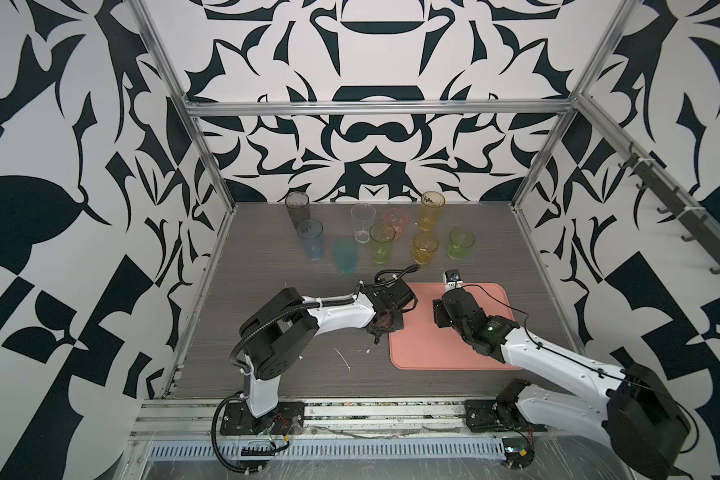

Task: Place the glasses into the tray
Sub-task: 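Drag the pink tray with the left gripper toward the left arm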

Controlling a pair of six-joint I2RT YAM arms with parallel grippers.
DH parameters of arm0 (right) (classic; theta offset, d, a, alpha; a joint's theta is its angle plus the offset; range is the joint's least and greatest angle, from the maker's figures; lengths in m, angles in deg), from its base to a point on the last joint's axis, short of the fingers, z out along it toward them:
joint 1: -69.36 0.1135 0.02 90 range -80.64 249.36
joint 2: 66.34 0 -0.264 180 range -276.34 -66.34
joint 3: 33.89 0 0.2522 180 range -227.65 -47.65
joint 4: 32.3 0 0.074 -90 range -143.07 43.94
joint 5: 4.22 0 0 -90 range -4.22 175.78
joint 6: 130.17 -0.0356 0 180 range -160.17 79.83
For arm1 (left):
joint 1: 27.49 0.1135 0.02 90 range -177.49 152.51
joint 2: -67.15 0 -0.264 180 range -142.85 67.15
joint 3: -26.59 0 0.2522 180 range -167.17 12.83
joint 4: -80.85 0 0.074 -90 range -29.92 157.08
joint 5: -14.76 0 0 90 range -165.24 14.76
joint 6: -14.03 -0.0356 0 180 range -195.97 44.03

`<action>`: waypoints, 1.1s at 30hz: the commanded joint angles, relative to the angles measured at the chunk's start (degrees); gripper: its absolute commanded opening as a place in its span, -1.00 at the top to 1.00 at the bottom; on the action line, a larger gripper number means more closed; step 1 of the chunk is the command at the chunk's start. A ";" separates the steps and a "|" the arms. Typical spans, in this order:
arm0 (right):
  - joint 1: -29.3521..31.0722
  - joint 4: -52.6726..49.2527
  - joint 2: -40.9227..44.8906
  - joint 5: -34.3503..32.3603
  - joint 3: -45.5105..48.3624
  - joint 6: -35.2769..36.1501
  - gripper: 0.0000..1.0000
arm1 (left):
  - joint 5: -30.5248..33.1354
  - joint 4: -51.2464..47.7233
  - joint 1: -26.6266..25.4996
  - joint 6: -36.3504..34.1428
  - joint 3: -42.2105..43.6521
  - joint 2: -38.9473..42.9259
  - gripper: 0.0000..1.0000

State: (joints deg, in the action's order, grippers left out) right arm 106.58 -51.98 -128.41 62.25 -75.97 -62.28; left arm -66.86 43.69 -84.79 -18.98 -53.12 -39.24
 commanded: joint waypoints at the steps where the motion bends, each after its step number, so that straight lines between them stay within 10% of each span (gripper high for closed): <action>1: -0.29 0.64 1.41 -0.64 -0.35 -0.65 -0.25 | 1.03 -3.21 2.11 -1.83 2.65 4.01 1.00; 21: -0.42 1.07 -0.25 0.11 -0.87 -0.46 -0.25 | -9.45 -4.46 20.81 -23.11 20.51 22.89 1.00; 33: -0.64 1.41 -0.34 0.23 -0.65 -0.42 -0.25 | -9.08 -2.61 26.88 -23.80 24.67 24.47 1.00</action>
State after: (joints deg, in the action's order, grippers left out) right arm 106.18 -51.78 -128.78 62.67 -75.97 -62.30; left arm -76.17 40.89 -59.48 -42.82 -29.50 -16.24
